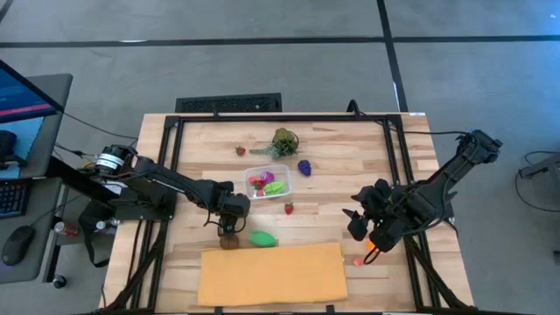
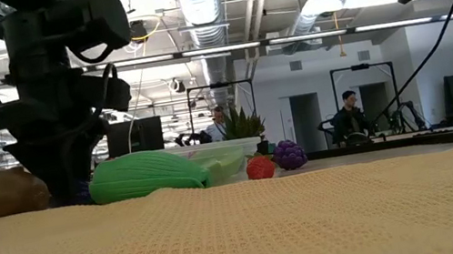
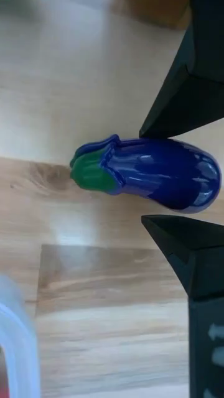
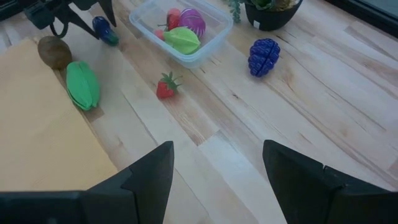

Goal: Pick and placing Produce into tupperware
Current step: Put the purple eggplant into the transparent bin

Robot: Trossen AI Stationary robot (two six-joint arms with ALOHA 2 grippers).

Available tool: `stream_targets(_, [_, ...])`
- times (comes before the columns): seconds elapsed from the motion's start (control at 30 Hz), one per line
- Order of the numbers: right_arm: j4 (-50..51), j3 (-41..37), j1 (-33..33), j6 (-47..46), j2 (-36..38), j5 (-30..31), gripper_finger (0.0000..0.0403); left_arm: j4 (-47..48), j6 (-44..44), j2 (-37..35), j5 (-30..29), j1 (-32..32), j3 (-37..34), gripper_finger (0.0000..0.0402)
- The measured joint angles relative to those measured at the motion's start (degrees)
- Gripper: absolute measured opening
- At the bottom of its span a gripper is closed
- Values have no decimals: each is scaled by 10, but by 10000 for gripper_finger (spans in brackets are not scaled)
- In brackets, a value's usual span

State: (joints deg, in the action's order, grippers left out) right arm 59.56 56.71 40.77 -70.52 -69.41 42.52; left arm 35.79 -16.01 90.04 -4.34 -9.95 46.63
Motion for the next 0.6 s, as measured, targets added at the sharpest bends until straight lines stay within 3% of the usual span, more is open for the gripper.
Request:
stream_targets(0.2, [0, 0, 0, 0, 0, 0, 240, 0, 10, 0, 5, 11, 0, 198])
stream_targets(0.6, [0, 0, 0, 0, 0, 0, 240, -4, 20, 0, 1, 18, 0, 152])
